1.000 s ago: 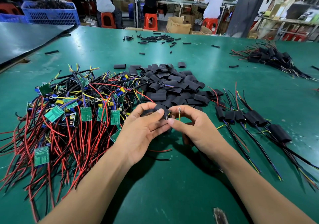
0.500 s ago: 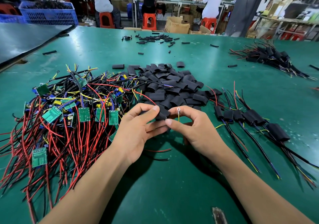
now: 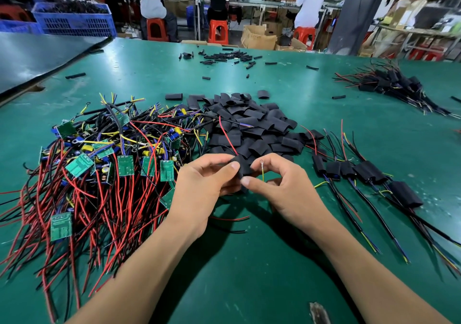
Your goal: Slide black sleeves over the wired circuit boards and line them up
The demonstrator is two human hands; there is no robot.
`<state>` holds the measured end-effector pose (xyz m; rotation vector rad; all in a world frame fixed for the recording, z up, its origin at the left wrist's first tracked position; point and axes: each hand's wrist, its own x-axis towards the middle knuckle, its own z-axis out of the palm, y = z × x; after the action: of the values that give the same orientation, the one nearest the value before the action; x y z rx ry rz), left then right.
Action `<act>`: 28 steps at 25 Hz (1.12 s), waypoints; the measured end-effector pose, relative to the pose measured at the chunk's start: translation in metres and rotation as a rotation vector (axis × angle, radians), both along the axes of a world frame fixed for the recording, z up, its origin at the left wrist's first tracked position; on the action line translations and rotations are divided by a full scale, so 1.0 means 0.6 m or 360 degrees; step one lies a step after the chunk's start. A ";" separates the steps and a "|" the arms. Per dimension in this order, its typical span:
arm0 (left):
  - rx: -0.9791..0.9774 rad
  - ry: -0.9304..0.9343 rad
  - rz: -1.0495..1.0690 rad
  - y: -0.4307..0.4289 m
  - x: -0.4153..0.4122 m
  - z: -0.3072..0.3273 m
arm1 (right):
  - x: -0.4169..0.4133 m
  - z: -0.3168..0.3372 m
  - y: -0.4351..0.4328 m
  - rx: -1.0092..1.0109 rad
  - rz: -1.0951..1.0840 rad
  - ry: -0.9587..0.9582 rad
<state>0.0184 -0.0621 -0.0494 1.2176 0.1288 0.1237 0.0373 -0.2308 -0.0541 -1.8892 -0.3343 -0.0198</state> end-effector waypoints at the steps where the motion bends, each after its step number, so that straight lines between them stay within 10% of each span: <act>1: 0.0021 -0.0001 0.0007 -0.001 -0.001 0.000 | 0.000 -0.001 0.000 -0.0012 -0.0017 -0.0008; 28: -0.0100 0.0055 -0.0060 -0.002 -0.002 0.006 | 0.006 0.003 -0.004 0.0033 0.0195 0.0095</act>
<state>0.0175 -0.0633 -0.0457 1.1589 0.1389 0.0654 0.0411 -0.2331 -0.0524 -1.8421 -0.4066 0.1147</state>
